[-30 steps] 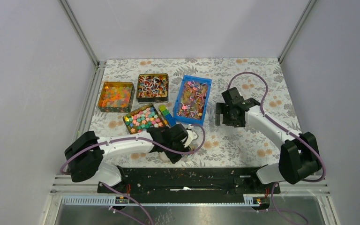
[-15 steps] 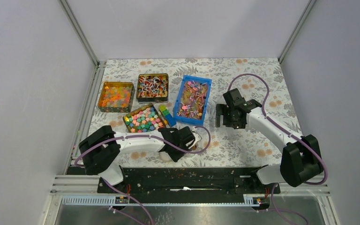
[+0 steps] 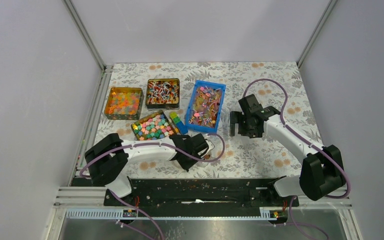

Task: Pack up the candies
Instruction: Pick up the bottle lid at the center of the board.

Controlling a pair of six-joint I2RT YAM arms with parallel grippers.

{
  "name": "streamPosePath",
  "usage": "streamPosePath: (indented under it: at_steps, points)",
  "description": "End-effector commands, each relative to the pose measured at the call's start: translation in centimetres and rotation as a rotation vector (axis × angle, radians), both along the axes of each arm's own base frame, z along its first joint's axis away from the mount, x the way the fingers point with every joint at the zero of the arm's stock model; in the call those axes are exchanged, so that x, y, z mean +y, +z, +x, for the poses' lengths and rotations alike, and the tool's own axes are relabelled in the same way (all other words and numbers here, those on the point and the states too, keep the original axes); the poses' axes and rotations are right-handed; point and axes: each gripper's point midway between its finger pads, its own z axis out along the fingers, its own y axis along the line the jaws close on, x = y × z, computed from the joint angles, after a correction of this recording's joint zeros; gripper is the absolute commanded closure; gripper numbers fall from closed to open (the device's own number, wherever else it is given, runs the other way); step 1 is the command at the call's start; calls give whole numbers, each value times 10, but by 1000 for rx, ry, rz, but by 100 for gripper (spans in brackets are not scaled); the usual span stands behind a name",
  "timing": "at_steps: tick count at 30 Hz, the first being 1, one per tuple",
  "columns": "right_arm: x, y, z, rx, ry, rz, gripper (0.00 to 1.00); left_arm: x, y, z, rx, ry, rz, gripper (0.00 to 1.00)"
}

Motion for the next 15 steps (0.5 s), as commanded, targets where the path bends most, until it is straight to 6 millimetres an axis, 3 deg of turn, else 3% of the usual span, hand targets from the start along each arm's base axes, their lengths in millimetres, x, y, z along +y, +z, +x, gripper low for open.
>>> streamPosePath:
  at_steps: [1,9,15]
  points:
    - [7,22,5,-38,22,48,5,-3,33,17,-76,44,-51,100]
    - [11,30,5,-40,26,76,1,12,66,27,-128,104,-109,100]
    - [16,51,10,-68,9,107,0,9,122,52,-257,145,-297,100]
